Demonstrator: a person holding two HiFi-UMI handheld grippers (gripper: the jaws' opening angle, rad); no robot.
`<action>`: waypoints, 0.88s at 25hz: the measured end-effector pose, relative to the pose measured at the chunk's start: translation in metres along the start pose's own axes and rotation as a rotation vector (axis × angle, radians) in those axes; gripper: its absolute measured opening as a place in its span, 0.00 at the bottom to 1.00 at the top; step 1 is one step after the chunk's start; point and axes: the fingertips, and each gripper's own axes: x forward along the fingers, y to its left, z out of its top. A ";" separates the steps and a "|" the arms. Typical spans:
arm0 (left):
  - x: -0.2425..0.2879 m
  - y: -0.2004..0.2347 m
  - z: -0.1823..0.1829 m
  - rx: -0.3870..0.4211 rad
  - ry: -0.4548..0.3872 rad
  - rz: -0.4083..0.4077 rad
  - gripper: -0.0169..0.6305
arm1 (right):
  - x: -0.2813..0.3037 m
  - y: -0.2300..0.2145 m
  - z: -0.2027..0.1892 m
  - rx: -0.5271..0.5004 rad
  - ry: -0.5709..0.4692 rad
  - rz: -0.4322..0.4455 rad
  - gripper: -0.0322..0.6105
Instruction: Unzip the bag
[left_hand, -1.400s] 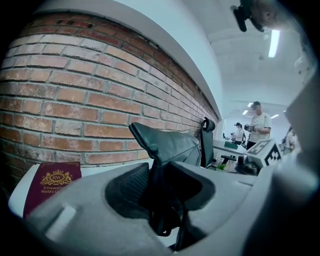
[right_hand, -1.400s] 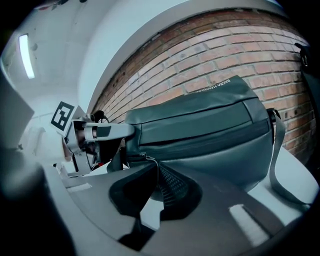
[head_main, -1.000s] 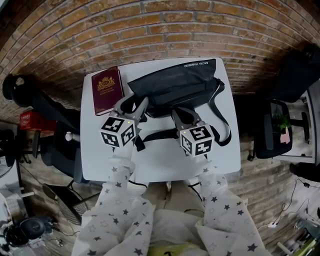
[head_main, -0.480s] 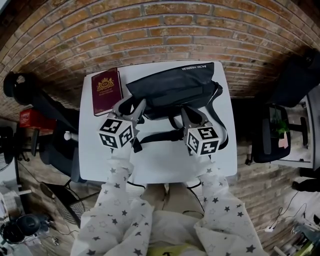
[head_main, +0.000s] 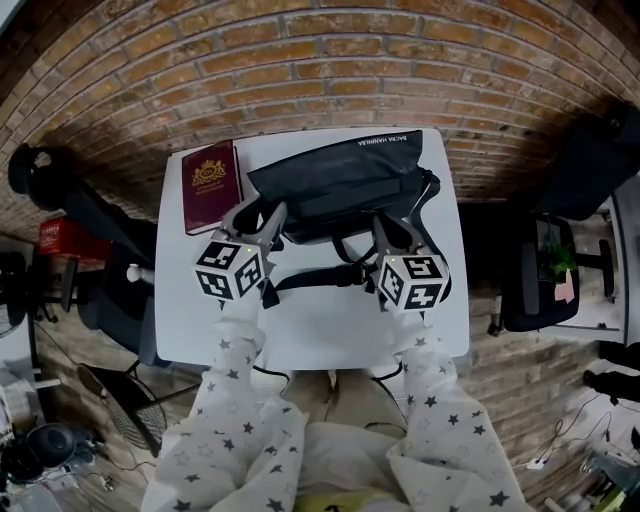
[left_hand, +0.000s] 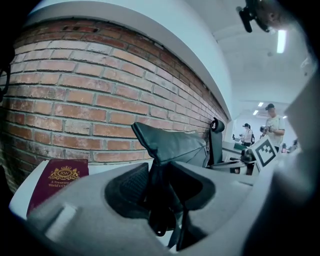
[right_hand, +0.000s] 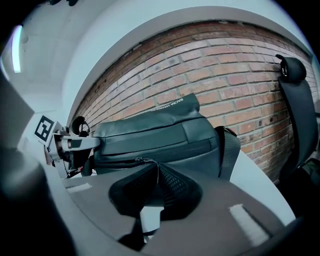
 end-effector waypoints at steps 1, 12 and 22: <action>0.000 0.000 0.000 -0.001 0.000 0.004 0.23 | -0.001 -0.004 0.001 0.005 -0.002 -0.006 0.08; 0.002 -0.010 -0.003 -0.002 -0.020 0.058 0.24 | -0.013 -0.032 0.007 -0.019 -0.022 -0.021 0.09; -0.001 -0.004 -0.002 -0.020 -0.036 0.087 0.24 | -0.022 -0.069 0.017 0.025 -0.038 -0.105 0.08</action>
